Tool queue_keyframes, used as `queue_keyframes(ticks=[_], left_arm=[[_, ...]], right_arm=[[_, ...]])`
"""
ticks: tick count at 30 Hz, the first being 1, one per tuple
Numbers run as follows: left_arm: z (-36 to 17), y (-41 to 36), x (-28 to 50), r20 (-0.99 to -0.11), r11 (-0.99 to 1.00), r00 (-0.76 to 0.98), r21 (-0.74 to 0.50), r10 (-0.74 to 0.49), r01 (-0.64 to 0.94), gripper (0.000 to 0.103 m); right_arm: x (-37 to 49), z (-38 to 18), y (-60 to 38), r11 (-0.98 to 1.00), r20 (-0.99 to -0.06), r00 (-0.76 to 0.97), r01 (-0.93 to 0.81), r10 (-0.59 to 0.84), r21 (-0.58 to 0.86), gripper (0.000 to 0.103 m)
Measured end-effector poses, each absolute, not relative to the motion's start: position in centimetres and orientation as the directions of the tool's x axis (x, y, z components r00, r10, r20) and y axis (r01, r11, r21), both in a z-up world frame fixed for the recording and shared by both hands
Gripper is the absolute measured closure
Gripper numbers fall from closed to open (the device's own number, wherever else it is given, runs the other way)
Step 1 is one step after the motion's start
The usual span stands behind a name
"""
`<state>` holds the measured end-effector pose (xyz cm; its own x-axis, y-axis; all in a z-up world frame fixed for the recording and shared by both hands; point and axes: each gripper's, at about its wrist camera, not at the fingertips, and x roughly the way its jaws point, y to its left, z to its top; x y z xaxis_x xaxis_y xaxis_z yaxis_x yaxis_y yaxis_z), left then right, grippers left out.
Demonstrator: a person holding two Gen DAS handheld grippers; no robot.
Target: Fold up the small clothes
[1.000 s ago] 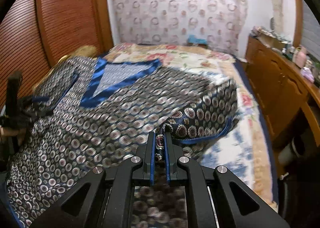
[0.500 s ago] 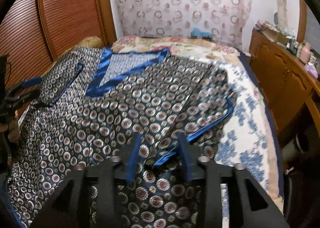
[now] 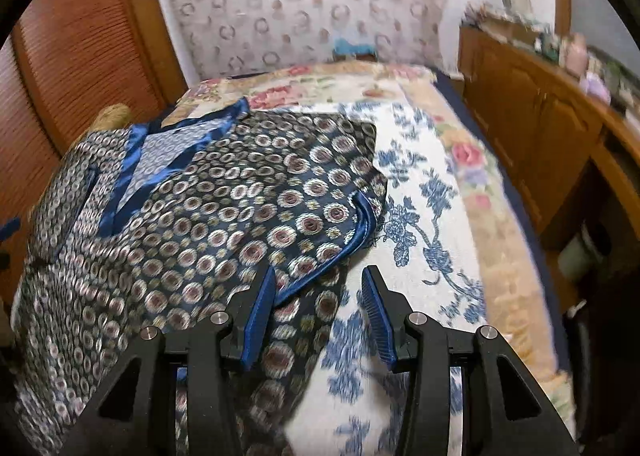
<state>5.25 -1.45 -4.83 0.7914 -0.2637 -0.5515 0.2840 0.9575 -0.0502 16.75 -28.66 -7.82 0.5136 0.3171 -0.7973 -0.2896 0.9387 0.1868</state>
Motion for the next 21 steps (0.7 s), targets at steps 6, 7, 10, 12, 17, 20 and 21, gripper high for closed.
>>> queue_keyframes(ticks=[6,7,10,12,17,20,21], left_arm=[[-5.2,-1.2,5.3,-0.557,0.958,0.787,-0.058,-0.265,0.281,0.010],[-5.2,-1.1,5.2,-0.557,0.958,0.787,-0.059,-0.264,0.280,0.010],[-5.3,-1.0,5.3,-0.558,0.958,0.786,-0.064,-0.265,0.278,0.010],[-5.4,-0.9,5.4,-0.559,0.959,0.785,-0.065,-0.265,0.277,0.010],[-5.5,-0.7,5.5,-0.562,0.959,0.784,-0.070,-0.264,0.273,0.010],[-5.5,-0.5,5.6,-0.564,0.960,0.783,-0.073,-0.262,0.269,0.010],[-5.5,-0.4,5.6,-0.564,0.961,0.783,-0.075,-0.262,0.267,0.010]], right_arm=[[19.4,-8.6,-28.2,0.940,-0.799,0.503,-0.261,0.328,0.221,0.078],[19.8,-8.5,-28.0,0.942,-0.798,0.511,-0.265,0.319,0.206,0.086],[19.7,-7.8,-27.5,0.940,-0.775,0.547,-0.293,0.316,0.177,0.091],[19.6,-6.9,-26.8,0.921,-0.747,0.554,-0.330,0.366,0.207,0.091],[19.2,-6.4,-24.2,0.897,-0.746,0.535,-0.398,0.396,0.191,0.091],[19.2,-6.5,-23.5,0.887,-0.737,0.534,-0.418,0.413,0.194,0.091],[19.3,-6.4,-23.6,0.886,-0.733,0.535,-0.418,0.420,0.202,0.091]])
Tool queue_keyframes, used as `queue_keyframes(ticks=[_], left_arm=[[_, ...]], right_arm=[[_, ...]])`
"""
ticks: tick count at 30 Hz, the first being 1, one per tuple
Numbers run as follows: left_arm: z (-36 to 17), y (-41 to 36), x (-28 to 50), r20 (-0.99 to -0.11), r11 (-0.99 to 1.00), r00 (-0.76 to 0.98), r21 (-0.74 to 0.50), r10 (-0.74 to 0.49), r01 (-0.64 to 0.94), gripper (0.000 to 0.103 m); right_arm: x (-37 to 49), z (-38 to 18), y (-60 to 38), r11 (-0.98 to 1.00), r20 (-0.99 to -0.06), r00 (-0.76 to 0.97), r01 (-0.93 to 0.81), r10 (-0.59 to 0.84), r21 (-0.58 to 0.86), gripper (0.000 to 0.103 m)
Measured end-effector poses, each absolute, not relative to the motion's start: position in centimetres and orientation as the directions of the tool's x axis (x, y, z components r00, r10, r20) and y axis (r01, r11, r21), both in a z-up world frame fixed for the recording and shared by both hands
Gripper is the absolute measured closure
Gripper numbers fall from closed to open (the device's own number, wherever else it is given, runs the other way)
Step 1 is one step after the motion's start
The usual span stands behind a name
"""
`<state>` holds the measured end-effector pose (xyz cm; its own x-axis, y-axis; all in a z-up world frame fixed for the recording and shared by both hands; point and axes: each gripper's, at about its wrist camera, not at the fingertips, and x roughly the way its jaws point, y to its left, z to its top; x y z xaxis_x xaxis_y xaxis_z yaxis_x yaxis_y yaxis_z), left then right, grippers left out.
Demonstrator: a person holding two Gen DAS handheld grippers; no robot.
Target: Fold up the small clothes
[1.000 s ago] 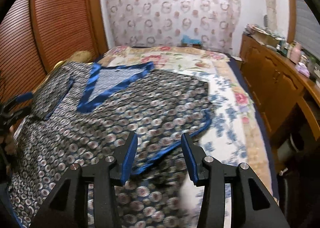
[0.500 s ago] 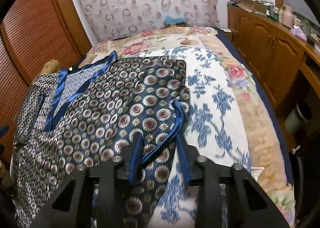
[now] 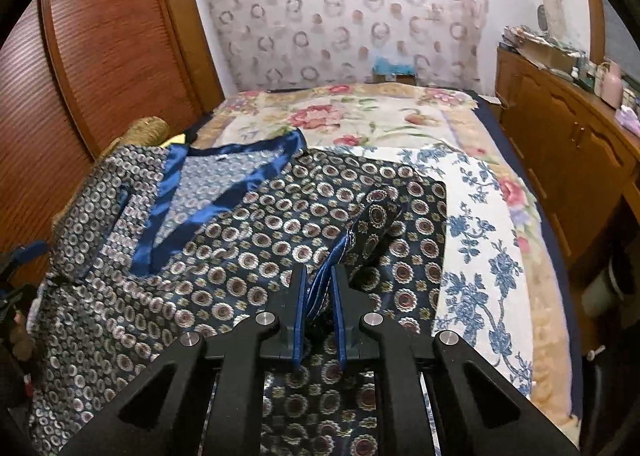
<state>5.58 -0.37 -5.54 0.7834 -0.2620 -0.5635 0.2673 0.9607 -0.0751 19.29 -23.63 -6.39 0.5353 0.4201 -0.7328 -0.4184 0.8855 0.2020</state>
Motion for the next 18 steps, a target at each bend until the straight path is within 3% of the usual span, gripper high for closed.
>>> queue_keyframes(ticks=[4,7,18], left_arm=[[-5.7,-0.1,5.7,-0.566,0.961,0.782,-0.081,-0.262,0.264,0.010],[-5.8,-0.1,5.8,-0.568,0.961,0.780,-0.083,-0.262,0.263,0.010],[-5.9,1.1,6.4,-0.575,0.967,0.781,-0.082,-0.245,0.243,0.010]], right_arm=[[19.5,-5.9,-24.7,0.893,-0.723,0.555,-0.405,0.411,0.196,0.062],[19.5,-5.7,-25.6,0.906,-0.725,0.570,-0.382,0.386,0.182,0.051],[19.8,-6.2,-27.0,0.943,-0.758,0.586,-0.310,0.288,0.119,0.047]])
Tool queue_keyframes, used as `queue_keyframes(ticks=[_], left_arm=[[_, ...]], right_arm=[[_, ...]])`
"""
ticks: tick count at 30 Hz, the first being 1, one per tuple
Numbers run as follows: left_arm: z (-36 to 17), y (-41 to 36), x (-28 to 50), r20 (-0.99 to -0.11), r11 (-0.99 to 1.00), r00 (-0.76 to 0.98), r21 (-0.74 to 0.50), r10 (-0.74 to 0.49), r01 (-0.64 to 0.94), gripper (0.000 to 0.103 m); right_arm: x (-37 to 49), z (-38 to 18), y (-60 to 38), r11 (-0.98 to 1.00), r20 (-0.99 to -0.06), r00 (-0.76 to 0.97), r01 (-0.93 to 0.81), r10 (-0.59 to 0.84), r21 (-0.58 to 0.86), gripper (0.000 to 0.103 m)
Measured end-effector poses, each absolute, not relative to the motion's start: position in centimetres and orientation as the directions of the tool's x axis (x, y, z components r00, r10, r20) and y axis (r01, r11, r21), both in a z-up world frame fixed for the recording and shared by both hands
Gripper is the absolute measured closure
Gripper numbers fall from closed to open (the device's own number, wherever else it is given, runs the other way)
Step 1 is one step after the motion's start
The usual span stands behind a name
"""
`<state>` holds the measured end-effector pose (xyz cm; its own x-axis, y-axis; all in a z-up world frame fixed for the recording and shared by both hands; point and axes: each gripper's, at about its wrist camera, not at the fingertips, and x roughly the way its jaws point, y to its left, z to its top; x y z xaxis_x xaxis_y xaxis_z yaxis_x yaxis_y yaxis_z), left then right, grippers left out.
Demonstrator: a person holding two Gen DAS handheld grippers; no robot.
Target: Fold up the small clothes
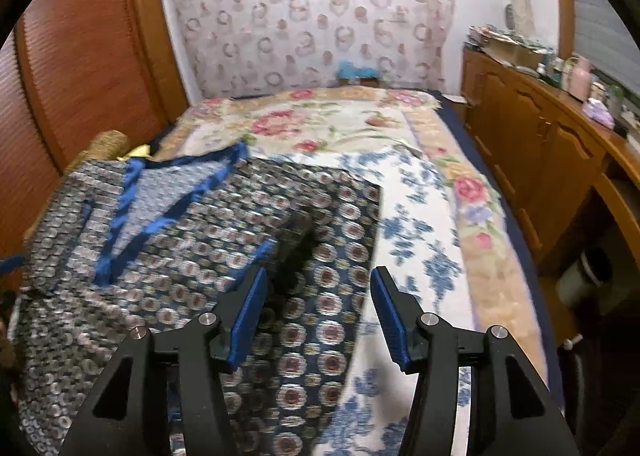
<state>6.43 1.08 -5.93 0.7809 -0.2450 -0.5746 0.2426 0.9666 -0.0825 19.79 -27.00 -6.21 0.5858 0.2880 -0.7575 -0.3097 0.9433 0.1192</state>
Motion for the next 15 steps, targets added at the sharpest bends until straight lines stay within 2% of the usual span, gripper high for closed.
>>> queue_keyframes(ticks=[6,11,15], left_arm=[[-6.0,2.9,7.2,-0.584,0.976,0.785,-0.073,-0.208,0.205,0.010],[-6.1,4.7,8.4,-0.597,0.984,0.785,-0.054,-0.167,0.168,0.010],[-6.2,6.2,9.5,-0.608,0.989,0.782,-0.033,-0.137,0.147,0.010]], right_arm=[[21.4,-8.2,-25.5,0.953,-0.808,0.550,-0.299,0.214,0.049,0.047],[22.2,-8.4,-23.1,0.924,-0.795,0.520,-0.362,0.312,0.126,0.047],[22.6,-8.7,-22.5,0.932,-0.805,0.528,-0.354,0.272,0.083,0.042]])
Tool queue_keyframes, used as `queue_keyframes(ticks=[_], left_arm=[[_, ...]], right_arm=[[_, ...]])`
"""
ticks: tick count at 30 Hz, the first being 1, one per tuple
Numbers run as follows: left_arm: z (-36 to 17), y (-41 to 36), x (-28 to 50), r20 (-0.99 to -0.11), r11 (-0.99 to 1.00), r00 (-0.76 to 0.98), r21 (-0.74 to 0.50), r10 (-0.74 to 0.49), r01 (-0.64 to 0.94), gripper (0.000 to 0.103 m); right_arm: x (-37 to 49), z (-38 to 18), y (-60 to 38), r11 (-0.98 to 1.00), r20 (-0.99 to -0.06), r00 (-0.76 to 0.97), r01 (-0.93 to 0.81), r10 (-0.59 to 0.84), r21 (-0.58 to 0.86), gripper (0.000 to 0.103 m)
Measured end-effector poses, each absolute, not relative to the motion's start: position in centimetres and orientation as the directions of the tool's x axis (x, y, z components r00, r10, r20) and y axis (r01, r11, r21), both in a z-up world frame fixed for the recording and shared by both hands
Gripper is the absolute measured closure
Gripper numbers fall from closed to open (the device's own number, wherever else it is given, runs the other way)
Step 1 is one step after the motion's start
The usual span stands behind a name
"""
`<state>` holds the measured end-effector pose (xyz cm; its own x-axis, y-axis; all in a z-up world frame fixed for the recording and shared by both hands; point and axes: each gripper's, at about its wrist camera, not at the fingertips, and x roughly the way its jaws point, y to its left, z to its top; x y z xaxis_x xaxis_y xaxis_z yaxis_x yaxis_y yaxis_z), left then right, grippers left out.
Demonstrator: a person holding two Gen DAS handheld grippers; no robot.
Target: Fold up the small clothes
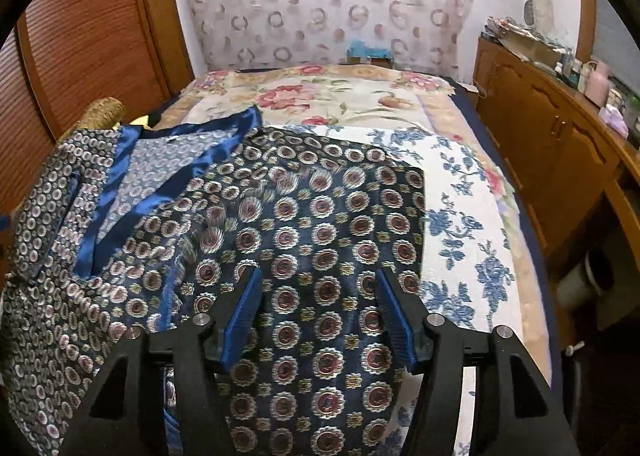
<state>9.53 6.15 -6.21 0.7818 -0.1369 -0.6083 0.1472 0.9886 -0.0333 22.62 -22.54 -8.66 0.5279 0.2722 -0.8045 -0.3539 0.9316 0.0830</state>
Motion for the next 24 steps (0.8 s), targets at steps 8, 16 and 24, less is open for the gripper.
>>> queue_keyframes(ticks=[8,16,24], left_arm=[[-5.9,10.9,12.2,-0.629,0.995,0.772,-0.022,-0.087,0.094,0.023],[-5.8,15.4,15.8,-0.662,0.999,0.749,-0.033,-0.028,0.008,0.035],[-6.5,17.1,18.2,-0.701,0.998,0.713,-0.067,-0.032,-0.022,0.037]], right_arm=[[23.5,-9.4,-24.6,0.959,-0.827,0.531,-0.282,0.184,0.033,0.042],[22.6,-9.8,-25.2,0.960,-0.819,0.548,-0.281,0.171,0.013,0.042],[23.0,-10.0,-25.5,0.959,-0.821,0.544,-0.283,0.173,0.015,0.036]])
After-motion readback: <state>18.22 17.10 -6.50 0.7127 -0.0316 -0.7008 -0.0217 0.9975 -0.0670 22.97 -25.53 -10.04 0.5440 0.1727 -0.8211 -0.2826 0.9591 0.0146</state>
